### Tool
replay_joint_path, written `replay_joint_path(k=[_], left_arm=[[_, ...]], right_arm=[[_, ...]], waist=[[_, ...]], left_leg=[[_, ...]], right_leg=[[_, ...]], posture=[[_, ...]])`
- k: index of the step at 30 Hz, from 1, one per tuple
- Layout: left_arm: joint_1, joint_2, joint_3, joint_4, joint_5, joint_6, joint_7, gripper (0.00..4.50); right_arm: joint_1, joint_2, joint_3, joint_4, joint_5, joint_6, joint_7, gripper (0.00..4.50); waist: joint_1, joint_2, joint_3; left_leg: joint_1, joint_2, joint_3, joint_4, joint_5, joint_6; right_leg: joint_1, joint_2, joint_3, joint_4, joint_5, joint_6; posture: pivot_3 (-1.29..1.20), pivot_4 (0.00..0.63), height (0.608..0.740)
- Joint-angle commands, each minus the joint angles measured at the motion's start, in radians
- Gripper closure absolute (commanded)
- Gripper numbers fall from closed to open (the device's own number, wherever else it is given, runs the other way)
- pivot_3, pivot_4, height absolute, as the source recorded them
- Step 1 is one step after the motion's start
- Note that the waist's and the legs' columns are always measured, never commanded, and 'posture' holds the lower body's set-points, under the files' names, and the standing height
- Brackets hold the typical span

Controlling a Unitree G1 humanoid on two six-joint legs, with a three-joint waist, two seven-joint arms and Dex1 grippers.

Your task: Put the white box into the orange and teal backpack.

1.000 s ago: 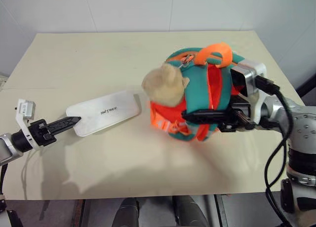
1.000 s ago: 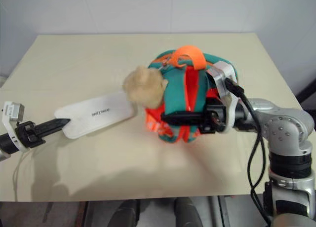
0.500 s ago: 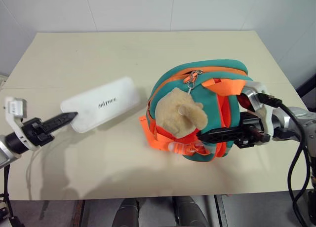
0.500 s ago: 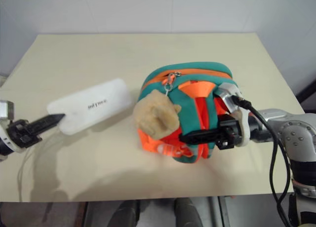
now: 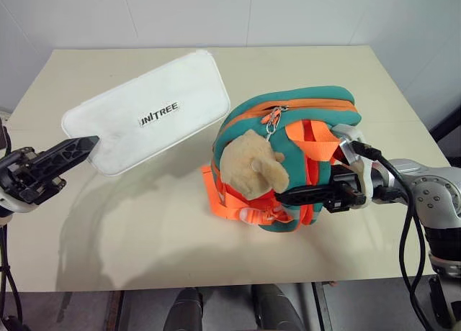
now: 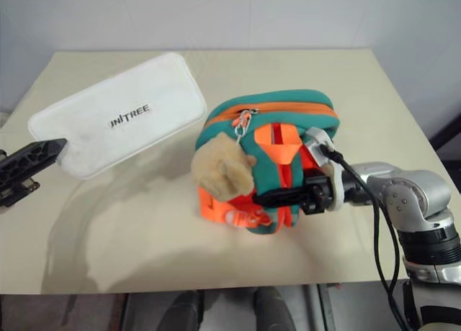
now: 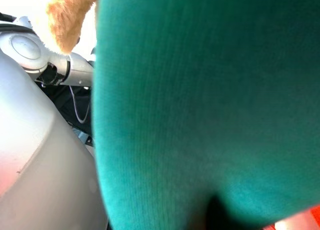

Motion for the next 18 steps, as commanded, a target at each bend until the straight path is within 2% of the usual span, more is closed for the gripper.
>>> replay_joint_path(k=[1, 10, 18], left_arm=[[-0.022, 0.023, -0.031, -0.018, -0.048, -0.033, -0.013, 3.25], [-0.011, 0.108, -0.202, 0.019, 0.152, -0.146, -0.223, 3.25], [-0.031, 0.195, -0.379, 0.103, 0.506, -0.488, -0.440, 3.25]], right_arm=[[-0.008, 0.010, 0.003, -0.009, -0.006, -0.003, 0.012, 4.48], [0.014, 0.014, -0.023, -0.035, 0.000, -0.004, -0.012, 4.48], [0.038, 0.013, -0.044, -0.054, 0.007, -0.001, -0.030, 4.48]], waist=[[0.001, 0.000, 0.000], [0.002, 0.000, 0.000], [0.003, 0.000, 0.000]], left_leg=[[0.000, 0.000, 0.000, 0.000, 0.000, 0.000], [0.000, 0.000, 0.001, -0.001, 0.000, 0.000], [0.000, 0.000, 0.001, -0.002, 0.000, 0.000]], right_leg=[[0.000, 0.000, 0.000, 0.000, 0.000, 0.000], [0.000, 0.000, 0.000, -0.001, 0.000, 0.000], [0.000, 0.000, 0.000, -0.002, 0.000, -0.001]], posture=[[0.00, 0.150, 0.740], [0.00, 0.150, 0.740], [0.00, 0.150, 0.740]])
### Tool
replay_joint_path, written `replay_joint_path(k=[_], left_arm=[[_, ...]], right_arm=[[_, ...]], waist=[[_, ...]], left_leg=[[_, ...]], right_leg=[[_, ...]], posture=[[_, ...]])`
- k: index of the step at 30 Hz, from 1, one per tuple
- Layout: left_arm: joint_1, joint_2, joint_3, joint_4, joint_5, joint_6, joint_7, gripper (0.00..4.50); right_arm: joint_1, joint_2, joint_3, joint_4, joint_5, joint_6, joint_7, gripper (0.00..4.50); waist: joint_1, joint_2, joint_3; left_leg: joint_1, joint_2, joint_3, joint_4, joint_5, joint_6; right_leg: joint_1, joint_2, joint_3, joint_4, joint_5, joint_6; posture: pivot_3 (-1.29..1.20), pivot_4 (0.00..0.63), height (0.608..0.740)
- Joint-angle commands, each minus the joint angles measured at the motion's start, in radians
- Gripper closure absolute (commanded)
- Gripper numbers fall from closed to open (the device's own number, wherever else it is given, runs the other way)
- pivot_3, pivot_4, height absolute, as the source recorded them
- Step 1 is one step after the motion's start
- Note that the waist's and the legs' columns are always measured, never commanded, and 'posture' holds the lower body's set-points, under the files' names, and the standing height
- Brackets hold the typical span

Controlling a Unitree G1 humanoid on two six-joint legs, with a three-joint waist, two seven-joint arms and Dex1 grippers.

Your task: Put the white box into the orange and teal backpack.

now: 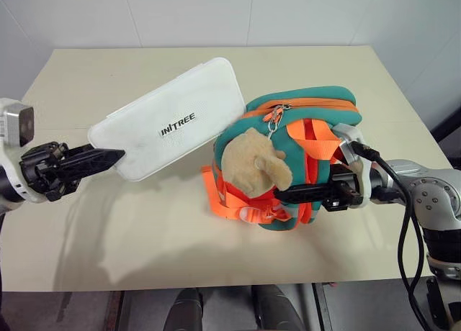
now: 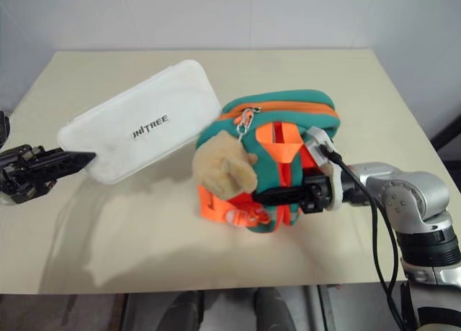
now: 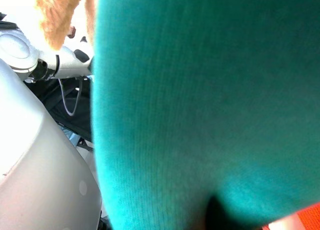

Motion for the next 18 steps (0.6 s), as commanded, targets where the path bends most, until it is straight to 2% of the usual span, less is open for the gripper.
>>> replay_joint_path(k=[1, 5, 14, 18], left_arm=[[-0.025, 0.024, -0.063, 0.043, 0.145, -0.141, -0.064, 3.25], [-0.078, 0.023, -0.071, 0.090, 0.159, -0.161, -0.095, 3.25], [-0.081, 0.018, 0.011, 0.085, 0.101, -0.101, -0.131, 3.25], [-0.087, 0.023, 0.084, 0.062, 0.029, -0.045, -0.137, 3.25]], right_arm=[[0.011, 0.003, -0.021, -0.033, 0.020, 0.007, -0.006, 4.48], [0.020, 0.007, -0.024, -0.039, 0.022, 0.006, -0.013, 4.48], [0.021, -0.006, -0.020, -0.028, 0.018, 0.000, 0.001, 4.48], [0.013, -0.034, -0.004, -0.002, -0.009, -0.008, 0.044, 4.48]], waist=[[0.000, 0.000, 0.000], [-0.001, 0.000, 0.000], [-0.004, 0.000, 0.000], [-0.003, 0.000, 0.000]], left_leg=[[0.000, 0.000, 0.000, 0.000, 0.000, 0.000], [-0.001, 0.000, 0.000, 0.000, 0.000, 0.000], [-0.001, 0.001, 0.000, -0.001, -0.001, 0.001], [-0.001, 0.001, 0.000, -0.001, -0.001, 0.001]], right_leg=[[0.000, 0.000, 0.000, 0.000, 0.000, 0.000], [-0.001, 0.000, 0.000, 0.000, 0.000, 0.000], [-0.002, 0.000, 0.000, 0.000, 0.000, 0.000], [-0.001, 0.000, 0.000, 0.001, 0.000, 0.000]], posture=[[0.00, 0.150, 0.740], [0.00, 0.150, 0.740], [0.00, 0.150, 0.740], [0.00, 0.150, 0.740]])
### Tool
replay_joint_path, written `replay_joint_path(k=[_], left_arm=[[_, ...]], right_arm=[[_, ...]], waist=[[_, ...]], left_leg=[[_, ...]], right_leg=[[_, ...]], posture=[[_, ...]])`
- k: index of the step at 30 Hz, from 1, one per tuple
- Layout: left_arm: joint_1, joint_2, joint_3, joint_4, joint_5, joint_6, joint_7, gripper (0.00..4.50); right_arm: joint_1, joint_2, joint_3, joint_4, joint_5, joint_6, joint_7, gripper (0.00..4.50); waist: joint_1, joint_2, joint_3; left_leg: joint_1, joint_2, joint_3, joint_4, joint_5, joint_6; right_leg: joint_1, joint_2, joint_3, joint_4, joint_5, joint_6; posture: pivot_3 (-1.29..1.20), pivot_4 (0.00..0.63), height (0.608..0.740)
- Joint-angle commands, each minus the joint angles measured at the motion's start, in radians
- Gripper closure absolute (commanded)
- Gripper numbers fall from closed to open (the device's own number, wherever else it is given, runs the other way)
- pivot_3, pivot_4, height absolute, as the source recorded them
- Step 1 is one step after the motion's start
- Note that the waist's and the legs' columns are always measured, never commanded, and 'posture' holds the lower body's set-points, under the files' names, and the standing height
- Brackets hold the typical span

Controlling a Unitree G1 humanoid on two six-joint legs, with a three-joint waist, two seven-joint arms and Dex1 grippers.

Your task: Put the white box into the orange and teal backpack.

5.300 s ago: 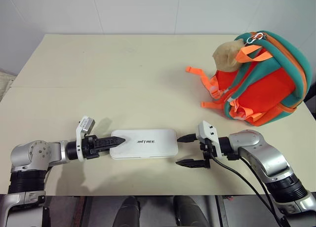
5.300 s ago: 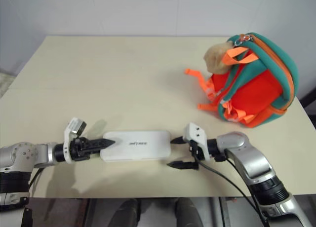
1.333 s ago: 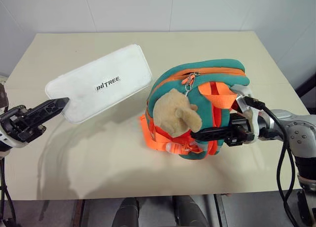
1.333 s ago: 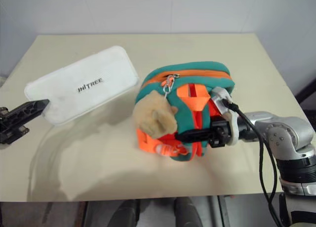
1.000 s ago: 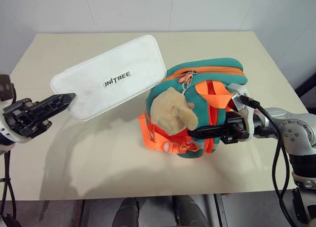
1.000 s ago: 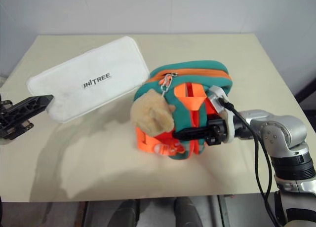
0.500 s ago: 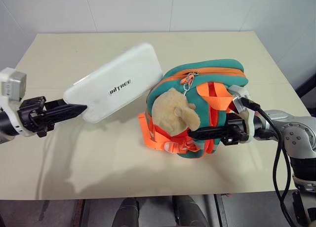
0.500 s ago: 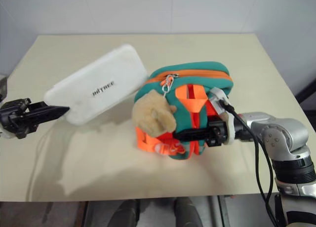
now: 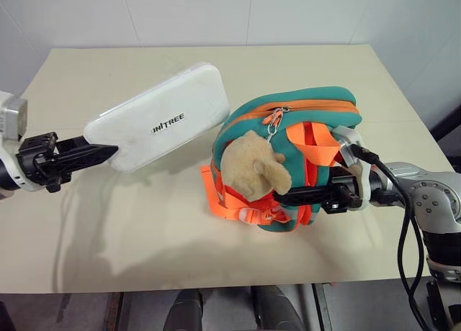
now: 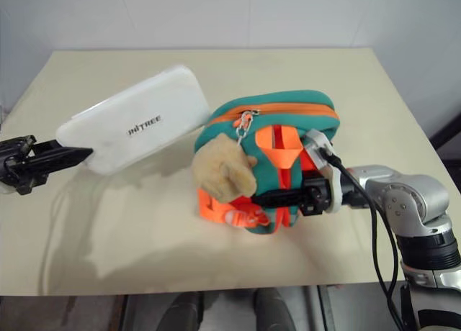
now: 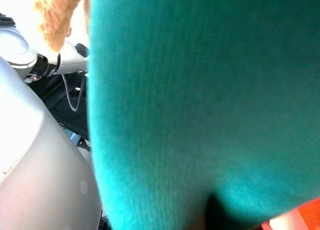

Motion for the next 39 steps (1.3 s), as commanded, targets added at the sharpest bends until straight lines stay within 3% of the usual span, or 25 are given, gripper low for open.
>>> replay_joint_path(k=[1, 6, 11, 16, 28, 39], left_arm=[[-0.026, 0.019, 0.110, -0.046, -0.100, 0.040, -0.010, 3.25], [-0.051, 0.048, 0.180, -0.068, -0.183, 0.120, 0.016, 3.25], [0.010, 0.067, 0.167, -0.130, -0.171, 0.146, -0.024, 3.25], [0.020, 0.077, 0.074, -0.124, -0.065, 0.053, -0.073, 3.25], [-0.163, 0.059, -0.207, 0.010, 0.240, -0.296, -0.174, 3.25], [-0.388, 0.039, -0.310, 0.245, 0.407, -0.490, -0.201, 3.25]], right_arm=[[-0.006, -0.036, 0.002, 0.016, -0.020, -0.008, 0.048, 4.48], [-0.028, -0.039, 0.023, 0.057, -0.061, -0.025, 0.089, 4.48], [-0.049, -0.020, 0.043, 0.077, -0.084, -0.041, 0.103, 4.48], [-0.057, -0.008, 0.046, 0.081, -0.089, -0.047, 0.103, 4.48], [0.001, 0.005, -0.002, 0.018, -0.054, -0.031, 0.047, 4.48], [0.032, 0.025, -0.020, -0.014, -0.028, -0.029, 0.003, 4.48]], waist=[[0.001, 0.000, 0.000], [0.000, 0.000, 0.000], [-0.002, 0.000, 0.000], [0.000, 0.000, 0.000], [0.003, 0.000, 0.000], [0.003, 0.000, 0.000]], left_leg=[[0.000, 0.000, 0.000, 0.000, 0.000, 0.000], [0.000, 0.000, 0.000, 0.001, 0.000, 0.000], [0.000, 0.000, 0.000, 0.001, 0.000, 0.000], [0.001, 0.000, 0.000, 0.001, 0.000, 0.000], [0.000, 0.000, 0.000, 0.001, 0.000, 0.000], [0.000, 0.000, 0.000, 0.003, 0.000, 0.000]], right_leg=[[0.000, 0.000, 0.000, 0.000, 0.000, 0.000], [0.000, 0.000, 0.000, 0.000, 0.000, 0.000], [0.000, 0.000, 0.000, 0.000, 0.000, 0.000], [0.000, 0.000, 0.000, 0.001, 0.000, 0.000], [0.001, 0.001, 0.000, 0.001, 0.000, 0.000], [0.001, 0.001, 0.000, 0.003, 0.000, 0.001]], posture=[[0.00, 0.150, 0.740], [0.00, 0.150, 0.740], [0.00, 0.150, 0.740], [0.00, 0.150, 0.740], [0.00, 0.150, 0.740], [0.00, 0.150, 0.740]])
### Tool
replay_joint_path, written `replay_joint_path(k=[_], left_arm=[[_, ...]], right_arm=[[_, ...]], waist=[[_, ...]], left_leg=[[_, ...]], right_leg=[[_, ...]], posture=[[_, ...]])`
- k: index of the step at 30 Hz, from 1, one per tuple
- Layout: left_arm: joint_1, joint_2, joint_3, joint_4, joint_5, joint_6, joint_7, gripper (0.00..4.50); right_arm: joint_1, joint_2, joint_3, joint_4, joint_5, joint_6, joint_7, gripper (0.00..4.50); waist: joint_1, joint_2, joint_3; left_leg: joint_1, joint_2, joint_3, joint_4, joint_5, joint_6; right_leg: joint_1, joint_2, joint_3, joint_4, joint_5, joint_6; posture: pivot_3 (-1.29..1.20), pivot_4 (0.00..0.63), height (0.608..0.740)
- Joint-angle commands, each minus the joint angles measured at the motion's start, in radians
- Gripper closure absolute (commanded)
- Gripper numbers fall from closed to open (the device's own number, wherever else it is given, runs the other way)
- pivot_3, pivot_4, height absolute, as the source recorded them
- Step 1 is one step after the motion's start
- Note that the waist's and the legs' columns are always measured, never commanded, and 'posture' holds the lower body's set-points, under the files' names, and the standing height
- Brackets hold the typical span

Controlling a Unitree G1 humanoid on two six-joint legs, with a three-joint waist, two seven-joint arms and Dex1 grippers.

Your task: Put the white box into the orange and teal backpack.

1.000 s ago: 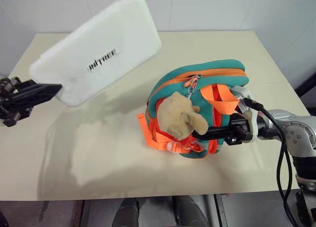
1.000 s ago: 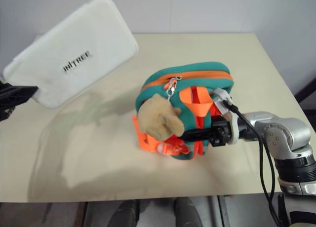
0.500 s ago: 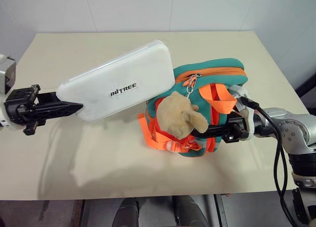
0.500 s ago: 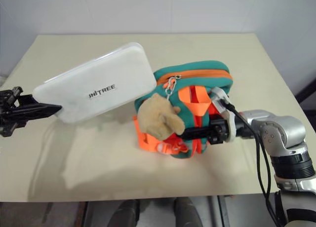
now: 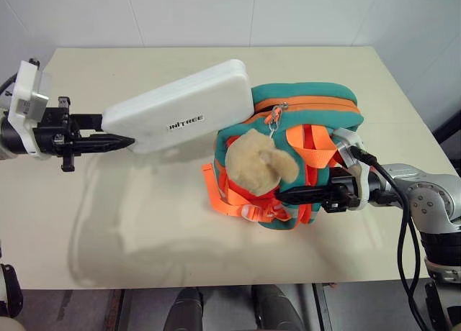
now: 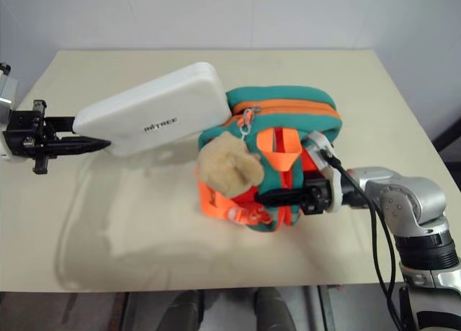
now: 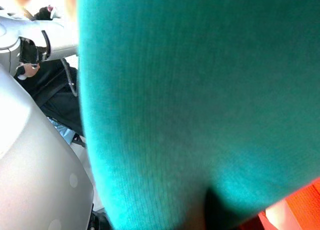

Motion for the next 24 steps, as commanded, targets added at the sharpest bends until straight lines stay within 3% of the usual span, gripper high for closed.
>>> replay_joint_path(k=[1, 9, 14, 20, 24], left_arm=[[-0.047, 0.013, -0.004, 0.056, 0.049, -0.038, -0.009, 3.25], [-0.103, 0.011, -0.089, 0.063, 0.095, -0.043, -0.124, 3.25], [-0.180, 0.043, -0.222, 0.105, 0.164, -0.117, -0.198, 3.25], [-0.374, 0.027, -0.409, 0.213, 0.204, -0.170, -0.199, 3.25], [-0.537, -0.071, -0.510, 0.282, 0.216, -0.154, -0.199, 3.25]], right_arm=[[0.012, 0.004, -0.021, -0.034, 0.024, 0.009, -0.010, 4.48], [0.019, 0.001, -0.023, -0.045, 0.040, 0.008, -0.023, 4.48], [0.014, 0.002, -0.019, -0.043, 0.039, 0.004, -0.023, 4.48], [0.006, 0.009, -0.009, -0.040, 0.034, -0.001, -0.022, 4.48], [0.002, 0.016, -0.003, -0.041, 0.031, -0.003, -0.024, 4.48]], waist=[[-0.001, 0.000, 0.000], [-0.002, 0.000, 0.000], [-0.002, 0.000, 0.000], [-0.002, 0.000, 0.000], [0.004, 0.000, 0.000]], left_leg=[[0.000, 0.000, 0.000, 0.000, 0.000, 0.000], [0.000, 0.000, 0.000, 0.001, 0.001, 0.001], [0.000, 0.000, -0.001, 0.002, 0.001, 0.001], [0.000, 0.000, -0.001, 0.003, 0.001, 0.001], [0.000, 0.000, -0.002, 0.003, 0.001, 0.001]], right_leg=[[0.000, 0.000, 0.000, 0.000, 0.000, 0.000], [-0.001, 0.001, 0.000, 0.004, 0.000, 0.000], [0.000, 0.001, 0.000, 0.005, 0.000, 0.000], [-0.001, 0.001, 0.000, 0.005, 0.000, 0.000], [0.000, 0.001, -0.001, 0.005, -0.001, 0.000]], posture=[[0.00, 0.150, 0.740], [0.00, 0.150, 0.740], [0.00, 0.150, 0.740], [0.00, 0.150, 0.740], [0.00, 0.150, 0.740]])
